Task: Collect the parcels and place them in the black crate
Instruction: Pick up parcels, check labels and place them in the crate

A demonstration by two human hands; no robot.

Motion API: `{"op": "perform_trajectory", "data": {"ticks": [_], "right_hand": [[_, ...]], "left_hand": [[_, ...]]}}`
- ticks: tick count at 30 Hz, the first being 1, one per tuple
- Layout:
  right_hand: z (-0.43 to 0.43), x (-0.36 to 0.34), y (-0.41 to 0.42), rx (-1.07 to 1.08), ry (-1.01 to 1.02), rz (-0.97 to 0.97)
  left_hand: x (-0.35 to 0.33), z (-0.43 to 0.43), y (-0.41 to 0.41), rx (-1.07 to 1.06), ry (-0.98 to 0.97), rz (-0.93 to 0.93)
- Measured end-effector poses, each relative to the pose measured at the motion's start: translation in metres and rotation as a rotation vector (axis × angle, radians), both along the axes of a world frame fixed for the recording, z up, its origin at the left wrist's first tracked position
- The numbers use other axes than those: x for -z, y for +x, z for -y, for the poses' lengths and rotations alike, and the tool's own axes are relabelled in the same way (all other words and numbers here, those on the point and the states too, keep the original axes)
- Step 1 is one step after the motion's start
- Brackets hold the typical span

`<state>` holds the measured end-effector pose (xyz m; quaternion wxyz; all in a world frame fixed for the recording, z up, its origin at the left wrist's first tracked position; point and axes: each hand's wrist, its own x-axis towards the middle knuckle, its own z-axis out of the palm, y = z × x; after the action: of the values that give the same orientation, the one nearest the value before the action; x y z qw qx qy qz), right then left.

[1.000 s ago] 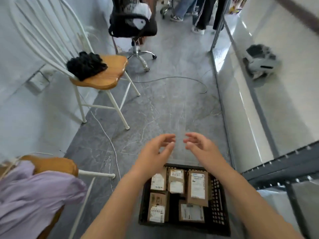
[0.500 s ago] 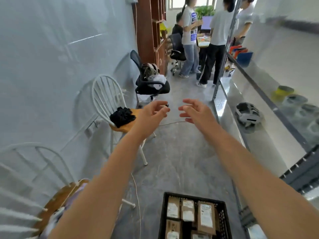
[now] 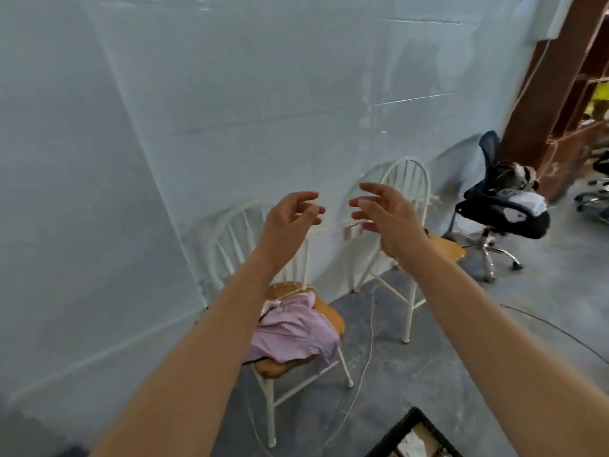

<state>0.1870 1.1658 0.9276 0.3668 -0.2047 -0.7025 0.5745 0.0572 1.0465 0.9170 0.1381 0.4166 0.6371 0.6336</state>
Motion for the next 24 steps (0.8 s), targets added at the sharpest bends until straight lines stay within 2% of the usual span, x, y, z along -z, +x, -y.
{"op": "perform_trajectory", "data": {"ticks": [4,13,24], "right_hand": [[0.063,0.004,-0.04,-0.192,0.024,0.018],[0.256,0.001,-0.135,-0.556,0.029,0.029],[0.571,0.015,-0.259,-0.925,0.011,0.042]], "left_hand": [[0.002,0.09,-0.016,-0.219,0.019,0.055],[-0.005,0.308,-0.053,-0.576,0.054,0.041],[0.014,0.624,-0.111,-0.954,0.032,0.08]]}}
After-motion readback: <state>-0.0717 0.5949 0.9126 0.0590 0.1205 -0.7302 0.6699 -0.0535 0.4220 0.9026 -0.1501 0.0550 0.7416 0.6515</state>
